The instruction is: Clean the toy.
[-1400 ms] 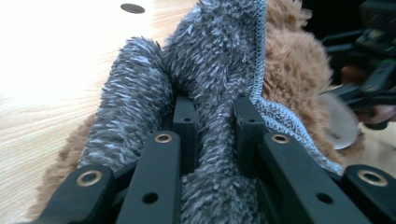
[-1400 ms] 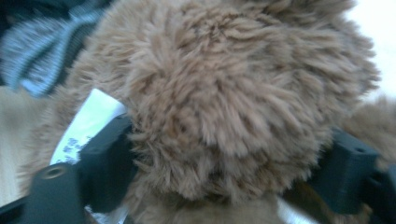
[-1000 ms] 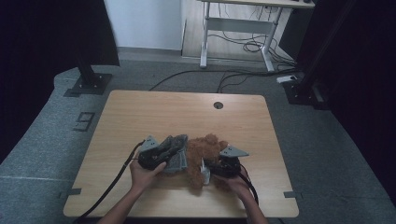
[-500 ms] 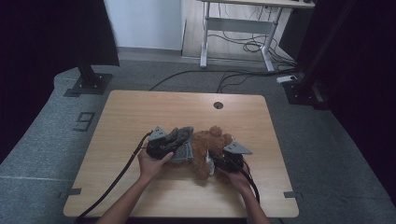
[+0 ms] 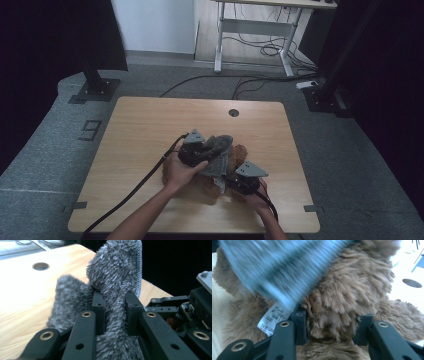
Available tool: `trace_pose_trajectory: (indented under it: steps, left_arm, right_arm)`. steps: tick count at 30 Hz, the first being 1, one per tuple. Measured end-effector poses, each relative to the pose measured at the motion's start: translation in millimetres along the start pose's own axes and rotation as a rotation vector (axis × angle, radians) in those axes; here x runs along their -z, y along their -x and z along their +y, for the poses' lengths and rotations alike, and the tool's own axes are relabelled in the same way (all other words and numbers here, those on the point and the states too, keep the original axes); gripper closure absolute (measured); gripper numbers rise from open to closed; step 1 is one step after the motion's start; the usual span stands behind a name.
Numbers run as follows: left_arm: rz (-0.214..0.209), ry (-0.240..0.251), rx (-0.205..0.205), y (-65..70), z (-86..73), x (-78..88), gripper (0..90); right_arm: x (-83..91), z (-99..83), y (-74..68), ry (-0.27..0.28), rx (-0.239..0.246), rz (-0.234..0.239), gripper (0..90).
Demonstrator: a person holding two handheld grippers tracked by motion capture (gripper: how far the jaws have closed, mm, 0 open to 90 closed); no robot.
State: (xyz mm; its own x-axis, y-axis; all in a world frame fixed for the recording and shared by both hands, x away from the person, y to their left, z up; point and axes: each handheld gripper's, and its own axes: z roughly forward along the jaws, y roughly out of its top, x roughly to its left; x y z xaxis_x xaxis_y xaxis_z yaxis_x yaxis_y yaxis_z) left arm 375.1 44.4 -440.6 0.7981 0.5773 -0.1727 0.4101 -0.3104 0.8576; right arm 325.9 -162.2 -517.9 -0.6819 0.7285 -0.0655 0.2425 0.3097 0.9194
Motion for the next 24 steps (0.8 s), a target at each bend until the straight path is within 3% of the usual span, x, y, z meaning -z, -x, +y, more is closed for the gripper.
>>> trace_pose_trajectory:
  steps: [5, 9, 13, 17, 20, 24]
  left_arm:
    - [0.023, -0.001, -0.006, 5.0, -4.7, -6.0, 73.8]
    - [-0.028, 0.042, -0.029, 16.8, -0.1, 1.5, 74.3]
    - [0.004, 0.029, -0.075, 24.7, 1.6, -3.1, 74.5]
    - [0.02, -0.016, -0.051, 11.7, -3.0, -5.9, 74.8]
    - [0.055, -0.022, -0.059, 3.9, -7.2, 2.2, 74.9]
    - [0.101, -0.015, -0.04, -11.4, -18.7, 18.2, 75.0]
  right_arm:
    - [0.0, -3.6, 2.0, -0.014, -0.01, 0.001, 57.9]
    - [-1.2, -1.9, 0.9, -0.015, -0.013, 0.005, 58.6]
    - [-3.0, -0.5, -1.9, -0.011, -0.013, 0.0, 59.1]
    - [-2.4, -2.0, -1.2, -0.011, -0.024, 0.002, 60.0]
    - [-2.6, -3.3, 2.3, -0.014, -0.044, 0.002, 60.2]
    - [-2.6, -4.0, 2.8, -0.012, -0.047, 0.003, 60.2]
